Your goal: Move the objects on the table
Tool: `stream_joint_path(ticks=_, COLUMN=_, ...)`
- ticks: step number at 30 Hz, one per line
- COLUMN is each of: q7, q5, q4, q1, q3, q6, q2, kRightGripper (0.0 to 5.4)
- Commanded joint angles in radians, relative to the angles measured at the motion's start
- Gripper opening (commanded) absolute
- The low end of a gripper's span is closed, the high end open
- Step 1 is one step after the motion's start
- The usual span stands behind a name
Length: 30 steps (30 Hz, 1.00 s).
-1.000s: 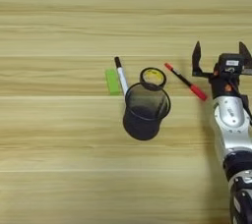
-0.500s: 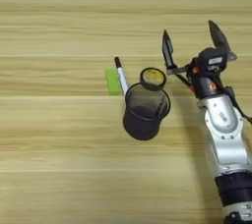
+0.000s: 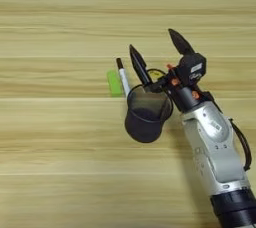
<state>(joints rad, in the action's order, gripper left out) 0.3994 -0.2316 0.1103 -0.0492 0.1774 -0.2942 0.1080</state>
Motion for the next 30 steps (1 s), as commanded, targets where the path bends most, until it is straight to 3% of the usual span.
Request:
stream_joint_path(ticks=1, q7=0.035, q5=0.007, q4=0.088, q1=-0.026, q3=0.066, q6=0.004, q2=-0.019, kRightGripper=5.35)
stream_joint_path(ticks=11, q7=0.083, q5=0.001, q4=0.142, q1=-0.004, q3=0.158, q6=0.045, q2=-0.039, kRightGripper=5.35)
stream_joint_path(ticks=22, q7=0.130, q5=-0.050, q4=0.149, q1=0.026, q3=0.172, q6=0.156, q2=-0.032, kRightGripper=5.35)
stream_joint_path(ticks=30, q7=0.163, q5=-0.051, q4=0.147, q1=0.029, q3=0.181, q6=0.169, q2=-0.041, kRightGripper=5.35)
